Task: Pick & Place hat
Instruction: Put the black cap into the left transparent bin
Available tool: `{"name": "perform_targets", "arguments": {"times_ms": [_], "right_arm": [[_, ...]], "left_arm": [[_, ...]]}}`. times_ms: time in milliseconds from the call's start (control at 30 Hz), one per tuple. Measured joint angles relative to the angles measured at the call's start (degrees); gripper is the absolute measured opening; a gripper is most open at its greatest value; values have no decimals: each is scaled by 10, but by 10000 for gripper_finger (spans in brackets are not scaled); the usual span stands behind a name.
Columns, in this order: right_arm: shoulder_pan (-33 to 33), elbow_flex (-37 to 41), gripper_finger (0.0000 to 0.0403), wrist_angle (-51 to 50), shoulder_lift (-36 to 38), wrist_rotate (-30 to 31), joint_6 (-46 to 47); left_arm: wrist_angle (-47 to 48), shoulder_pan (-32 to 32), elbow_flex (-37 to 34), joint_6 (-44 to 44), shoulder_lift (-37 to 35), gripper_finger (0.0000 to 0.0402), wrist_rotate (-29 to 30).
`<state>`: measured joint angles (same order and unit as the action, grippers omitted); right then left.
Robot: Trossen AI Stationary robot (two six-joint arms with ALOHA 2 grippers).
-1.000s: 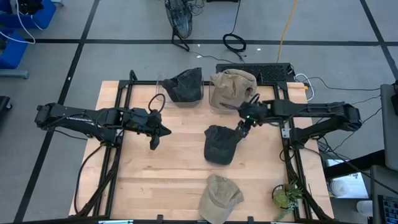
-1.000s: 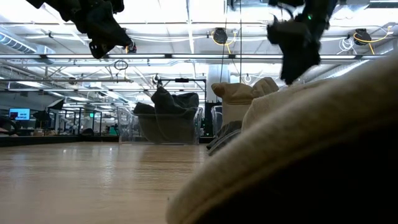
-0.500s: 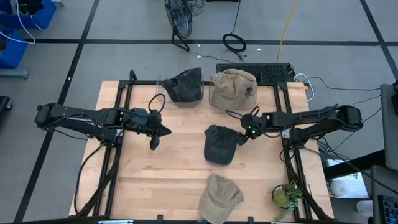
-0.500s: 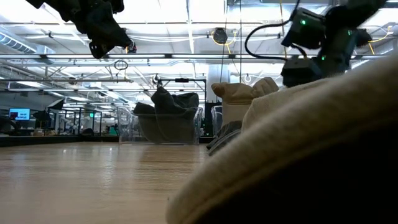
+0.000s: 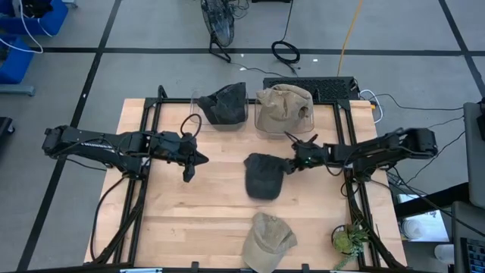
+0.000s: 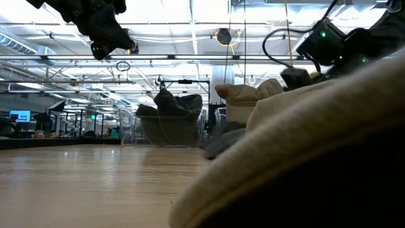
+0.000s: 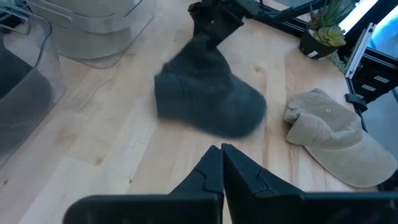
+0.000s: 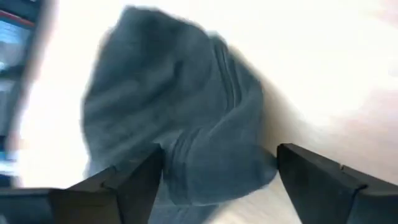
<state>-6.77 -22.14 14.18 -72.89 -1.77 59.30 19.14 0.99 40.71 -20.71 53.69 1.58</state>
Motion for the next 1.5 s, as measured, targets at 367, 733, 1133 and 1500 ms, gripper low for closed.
{"name": "perform_targets", "arguments": {"times_ms": [367, 733, 1133, 1500], "right_arm": [[37, -16, 110, 131, -131, -26, 26], [38, -16, 112, 238, -137, -44, 32], [38, -16, 289, 288, -138, -1, 29], [38, -164, 320, -38, -146, 64, -64]], "left_arm": [[-2, -17, 0, -5, 0, 9, 1], [1, -16, 0, -23, 0, 12, -1], [3, -16, 0, -22, 0, 9, -11], [3, -16, 0, -21, 0, 12, -12]]}}
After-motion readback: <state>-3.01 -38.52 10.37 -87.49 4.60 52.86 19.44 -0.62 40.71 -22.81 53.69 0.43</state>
